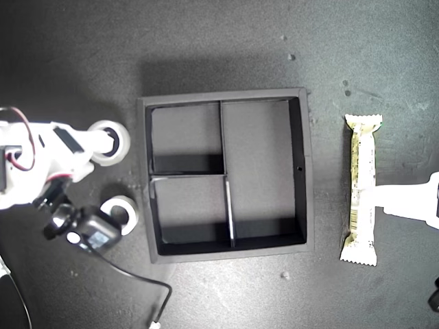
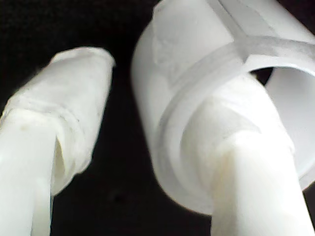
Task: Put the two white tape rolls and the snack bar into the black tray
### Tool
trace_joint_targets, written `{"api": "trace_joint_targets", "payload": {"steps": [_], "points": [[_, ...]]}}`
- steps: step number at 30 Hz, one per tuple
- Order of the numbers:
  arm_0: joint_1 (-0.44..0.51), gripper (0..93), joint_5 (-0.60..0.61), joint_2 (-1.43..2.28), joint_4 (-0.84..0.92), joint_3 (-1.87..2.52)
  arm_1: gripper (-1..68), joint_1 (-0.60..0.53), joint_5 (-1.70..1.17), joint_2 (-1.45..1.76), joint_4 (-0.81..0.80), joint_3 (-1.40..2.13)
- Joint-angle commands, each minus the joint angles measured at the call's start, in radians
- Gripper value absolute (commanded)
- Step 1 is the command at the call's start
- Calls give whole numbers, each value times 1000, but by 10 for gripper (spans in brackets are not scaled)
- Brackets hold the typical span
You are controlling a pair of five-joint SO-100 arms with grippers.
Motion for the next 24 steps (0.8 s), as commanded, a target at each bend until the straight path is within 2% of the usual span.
{"api": "trace_joint_targets", "payload": {"steps": [1,6,10,13,18,24], "points": [[-37,13,-21,-21,-11,-44,245,0,-86,-127,101,-164],[-80,0,-8,40,44,-41,247,2,-183,-397,365,-396],[-91,0,17,110,158,-95,249,-2,-213,-503,405,-417],[-94,0,34,181,256,-156,246,-12,-204,-538,347,-360],[-106,0,67,236,410,-321,226,-26,-176,-543,144,-213],[-69,0,95,121,517,-641,202,-64,-129,-626,-6,-172]]}}
